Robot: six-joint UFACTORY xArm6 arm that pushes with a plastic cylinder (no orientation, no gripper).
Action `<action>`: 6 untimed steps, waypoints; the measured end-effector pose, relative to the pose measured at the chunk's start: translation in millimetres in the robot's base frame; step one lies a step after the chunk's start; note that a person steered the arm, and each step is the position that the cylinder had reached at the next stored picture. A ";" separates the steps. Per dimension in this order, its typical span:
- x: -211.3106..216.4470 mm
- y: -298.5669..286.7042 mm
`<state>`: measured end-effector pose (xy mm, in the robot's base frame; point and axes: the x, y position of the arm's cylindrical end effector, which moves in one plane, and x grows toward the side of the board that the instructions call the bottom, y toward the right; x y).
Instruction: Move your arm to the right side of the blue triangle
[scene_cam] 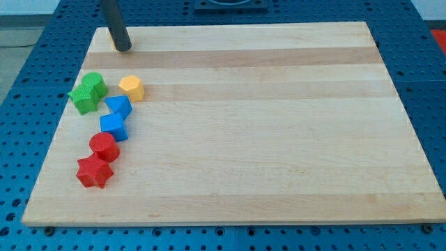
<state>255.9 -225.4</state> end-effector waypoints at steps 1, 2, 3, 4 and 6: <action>-10.1 -1.2; -19.4 -1.2; -9.3 34.2; 23.9 83.1; 123.6 133.3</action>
